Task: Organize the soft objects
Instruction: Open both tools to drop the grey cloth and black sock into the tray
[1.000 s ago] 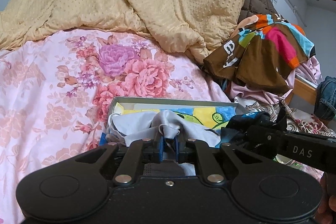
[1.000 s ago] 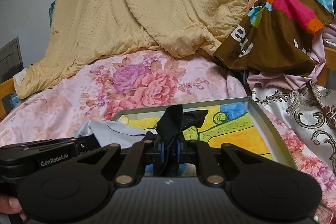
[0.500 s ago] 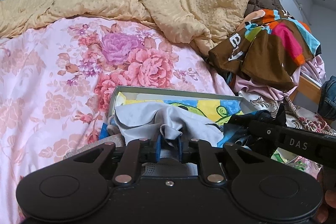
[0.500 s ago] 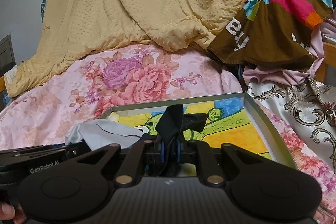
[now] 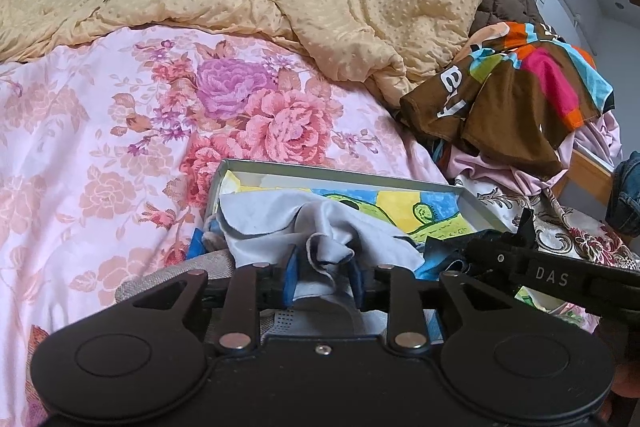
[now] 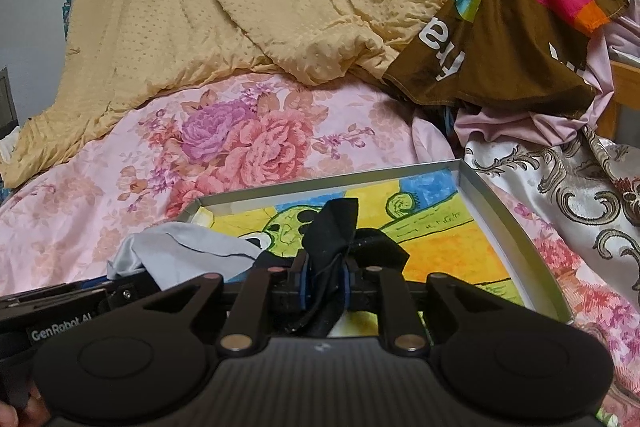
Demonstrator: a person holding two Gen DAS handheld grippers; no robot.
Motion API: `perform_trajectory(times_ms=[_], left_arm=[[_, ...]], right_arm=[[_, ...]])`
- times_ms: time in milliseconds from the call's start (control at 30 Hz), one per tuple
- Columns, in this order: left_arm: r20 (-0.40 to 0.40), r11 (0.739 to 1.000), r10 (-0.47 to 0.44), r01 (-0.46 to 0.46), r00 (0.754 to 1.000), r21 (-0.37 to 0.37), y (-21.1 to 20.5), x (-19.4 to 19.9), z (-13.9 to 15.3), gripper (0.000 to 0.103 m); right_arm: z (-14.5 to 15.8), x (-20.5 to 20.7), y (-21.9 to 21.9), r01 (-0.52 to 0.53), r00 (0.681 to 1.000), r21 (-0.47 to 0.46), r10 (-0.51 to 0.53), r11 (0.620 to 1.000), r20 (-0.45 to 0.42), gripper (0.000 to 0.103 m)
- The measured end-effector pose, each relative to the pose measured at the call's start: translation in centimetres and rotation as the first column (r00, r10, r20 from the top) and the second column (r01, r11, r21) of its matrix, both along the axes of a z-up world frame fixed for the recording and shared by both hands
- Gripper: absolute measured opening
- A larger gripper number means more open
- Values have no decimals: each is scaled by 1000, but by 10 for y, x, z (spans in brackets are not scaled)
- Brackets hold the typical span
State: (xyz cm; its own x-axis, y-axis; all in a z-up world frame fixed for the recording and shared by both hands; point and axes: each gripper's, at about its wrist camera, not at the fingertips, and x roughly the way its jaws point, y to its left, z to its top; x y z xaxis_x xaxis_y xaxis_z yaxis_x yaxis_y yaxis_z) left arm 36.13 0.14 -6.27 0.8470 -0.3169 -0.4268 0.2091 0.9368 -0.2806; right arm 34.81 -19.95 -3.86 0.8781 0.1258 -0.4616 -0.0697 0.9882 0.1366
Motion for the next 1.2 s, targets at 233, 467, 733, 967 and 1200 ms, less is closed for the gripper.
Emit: perform_trajectory(times_ms=[233,467,733,967,1200], left_arm=[[-1,1000,7,-7,1000,9,-1,0,1,36],[-2,1000,16,-16,1000,23,-3,-1,3,47],[1,999,19,-19,1000,33,-6,-3,6,56],[-3,998,31,-30,1000,53,-8,-9,15,66],[15,997,55,-56,998,54,-6,-21,26,76]], right_arm=[[-1,0,-2,5,1000,17,-5,1000,-16,28],[1,1,-3,11,1000,21,-10,1000,-29,41],[5,-1,-12,45,998,31,-43,999,-50,55],[14,-8,-17,56,997,51,-53,997,-52,71],[28,-22,-21,61,998,33,-61,998,-13,87]])
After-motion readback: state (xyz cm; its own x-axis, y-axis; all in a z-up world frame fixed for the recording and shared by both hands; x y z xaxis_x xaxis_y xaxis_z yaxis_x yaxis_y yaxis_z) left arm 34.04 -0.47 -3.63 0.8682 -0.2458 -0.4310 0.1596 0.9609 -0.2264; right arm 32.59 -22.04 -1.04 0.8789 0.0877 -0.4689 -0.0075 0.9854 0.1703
